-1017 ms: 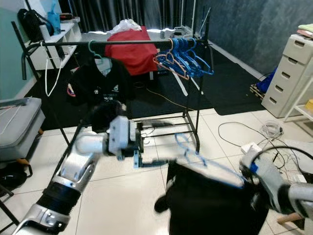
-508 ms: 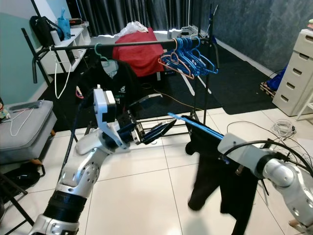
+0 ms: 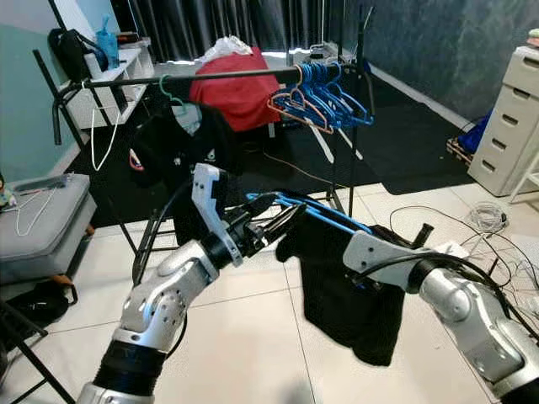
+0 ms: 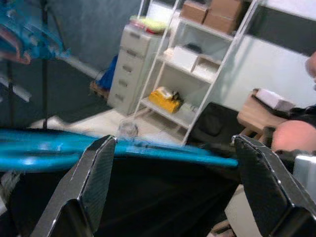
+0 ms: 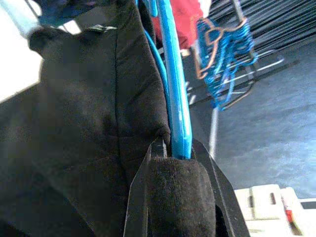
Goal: Hang hanger
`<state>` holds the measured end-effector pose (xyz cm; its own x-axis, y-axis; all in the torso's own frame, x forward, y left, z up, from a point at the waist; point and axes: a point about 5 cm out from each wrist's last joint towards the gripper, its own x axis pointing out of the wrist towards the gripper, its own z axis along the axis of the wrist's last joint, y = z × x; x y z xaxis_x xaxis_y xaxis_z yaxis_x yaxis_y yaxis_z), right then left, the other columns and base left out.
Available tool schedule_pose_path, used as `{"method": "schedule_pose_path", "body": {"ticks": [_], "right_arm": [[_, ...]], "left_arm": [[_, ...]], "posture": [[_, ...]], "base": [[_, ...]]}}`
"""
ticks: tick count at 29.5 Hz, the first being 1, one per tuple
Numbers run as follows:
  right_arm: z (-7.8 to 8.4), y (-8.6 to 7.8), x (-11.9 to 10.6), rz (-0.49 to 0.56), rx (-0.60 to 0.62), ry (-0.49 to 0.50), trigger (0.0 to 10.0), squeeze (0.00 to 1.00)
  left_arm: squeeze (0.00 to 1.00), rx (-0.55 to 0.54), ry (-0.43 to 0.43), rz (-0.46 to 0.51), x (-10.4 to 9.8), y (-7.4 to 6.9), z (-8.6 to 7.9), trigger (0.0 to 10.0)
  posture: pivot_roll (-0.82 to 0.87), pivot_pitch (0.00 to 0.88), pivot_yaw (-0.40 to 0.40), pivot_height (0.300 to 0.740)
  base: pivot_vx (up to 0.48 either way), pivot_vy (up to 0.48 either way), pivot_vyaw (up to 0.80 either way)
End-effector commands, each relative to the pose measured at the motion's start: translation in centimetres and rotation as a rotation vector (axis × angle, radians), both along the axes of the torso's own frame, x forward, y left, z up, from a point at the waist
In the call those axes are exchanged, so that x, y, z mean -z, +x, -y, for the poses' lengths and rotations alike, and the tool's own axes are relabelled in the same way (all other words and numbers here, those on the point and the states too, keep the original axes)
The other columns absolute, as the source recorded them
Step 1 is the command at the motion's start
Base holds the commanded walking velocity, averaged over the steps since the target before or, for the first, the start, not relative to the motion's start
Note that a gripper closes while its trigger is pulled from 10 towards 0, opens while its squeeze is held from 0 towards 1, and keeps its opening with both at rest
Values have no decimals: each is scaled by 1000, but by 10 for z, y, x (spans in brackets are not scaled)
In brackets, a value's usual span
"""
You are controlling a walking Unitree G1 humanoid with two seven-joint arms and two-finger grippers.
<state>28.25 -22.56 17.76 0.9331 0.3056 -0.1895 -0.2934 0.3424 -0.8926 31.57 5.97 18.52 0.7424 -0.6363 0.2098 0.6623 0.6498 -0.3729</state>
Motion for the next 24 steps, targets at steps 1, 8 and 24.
{"method": "schedule_pose_path", "body": {"ticks": [1,8,24], "right_arm": [[-8,3,-8,94,-27,5,10000,0],[-16,1,3,-14,-16,307,10000,0],[-33,-46,8,-618,-391,682,10000,0]], "left_arm": [[0,-98,28,-71,6,8,-12,10000],[0,-314,187,189,-27,26,-56,10000],[0,101,1067,1237,-52,-20,-56,10000]], "posture": [[-217,0,55,740],[-212,0,60,740],[-189,0,47,740]], "base": [[0,0,0],[0,0,0],[0,0,0]]}}
